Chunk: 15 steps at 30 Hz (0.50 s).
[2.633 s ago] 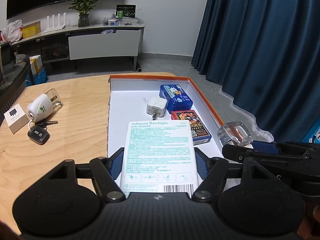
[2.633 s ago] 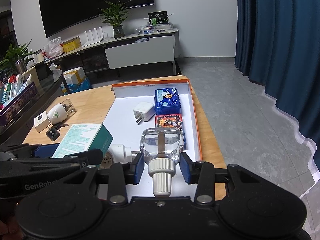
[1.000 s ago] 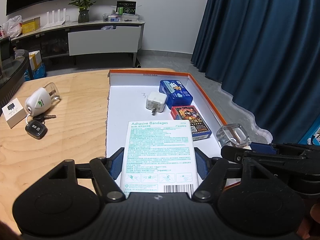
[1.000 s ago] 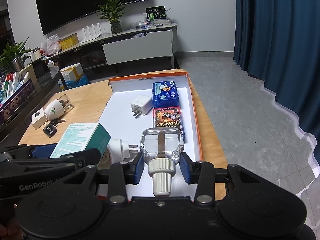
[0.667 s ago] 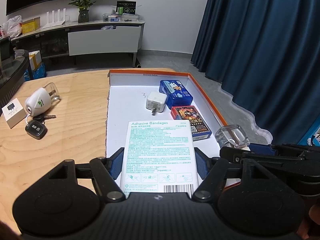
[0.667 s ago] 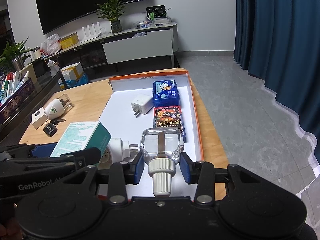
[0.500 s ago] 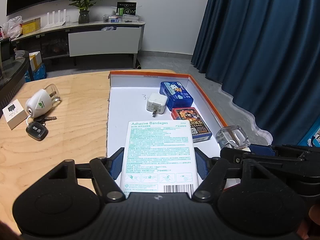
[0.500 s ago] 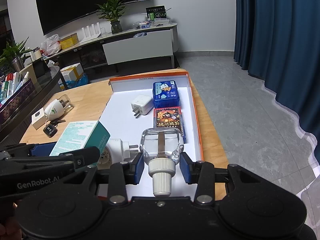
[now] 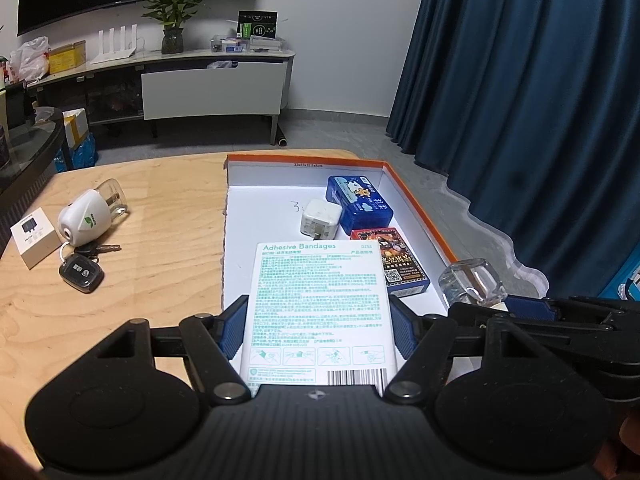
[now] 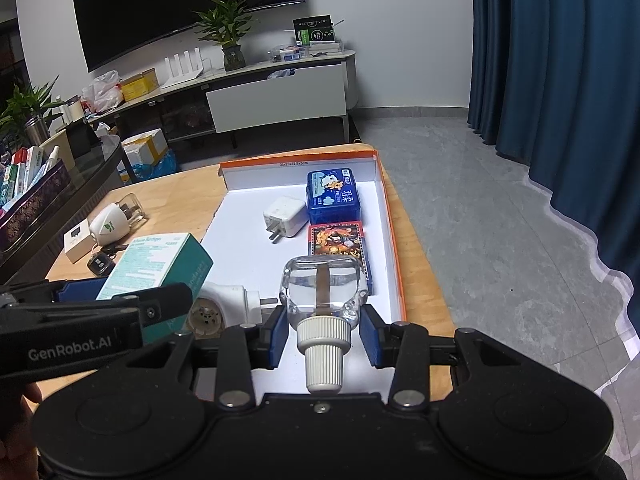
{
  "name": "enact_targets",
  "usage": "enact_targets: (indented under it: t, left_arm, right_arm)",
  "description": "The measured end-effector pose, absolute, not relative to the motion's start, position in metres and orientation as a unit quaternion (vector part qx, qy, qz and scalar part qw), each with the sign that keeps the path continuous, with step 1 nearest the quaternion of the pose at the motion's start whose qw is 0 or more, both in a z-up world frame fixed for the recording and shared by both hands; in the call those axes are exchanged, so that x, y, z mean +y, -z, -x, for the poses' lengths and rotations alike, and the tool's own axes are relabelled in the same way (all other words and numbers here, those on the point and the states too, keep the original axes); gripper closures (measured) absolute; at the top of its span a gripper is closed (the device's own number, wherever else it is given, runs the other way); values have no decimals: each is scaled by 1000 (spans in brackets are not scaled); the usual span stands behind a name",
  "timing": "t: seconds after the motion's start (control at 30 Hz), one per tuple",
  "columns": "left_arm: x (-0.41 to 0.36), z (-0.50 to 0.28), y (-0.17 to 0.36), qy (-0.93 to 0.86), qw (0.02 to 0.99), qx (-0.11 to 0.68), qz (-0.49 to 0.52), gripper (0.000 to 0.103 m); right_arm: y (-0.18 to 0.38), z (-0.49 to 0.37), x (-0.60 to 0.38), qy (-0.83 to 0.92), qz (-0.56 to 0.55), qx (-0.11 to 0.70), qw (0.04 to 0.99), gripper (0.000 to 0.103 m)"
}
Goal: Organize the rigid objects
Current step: 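Carry the bandage box and glass bottle with both grippers over the box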
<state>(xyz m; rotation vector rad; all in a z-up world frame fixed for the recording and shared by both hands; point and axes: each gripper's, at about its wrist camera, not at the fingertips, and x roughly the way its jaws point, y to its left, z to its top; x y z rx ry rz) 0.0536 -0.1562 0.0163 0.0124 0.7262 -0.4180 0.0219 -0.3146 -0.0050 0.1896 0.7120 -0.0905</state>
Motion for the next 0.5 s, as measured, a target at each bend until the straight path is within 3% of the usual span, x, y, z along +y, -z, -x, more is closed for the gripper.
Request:
enact_targets:
  t: [0.5]
  left_arm:
    - [-153, -59, -13, 198, 912, 360, -6, 32]
  right_arm:
    - [14, -30, -316, 45, -93, 362, 926, 55]
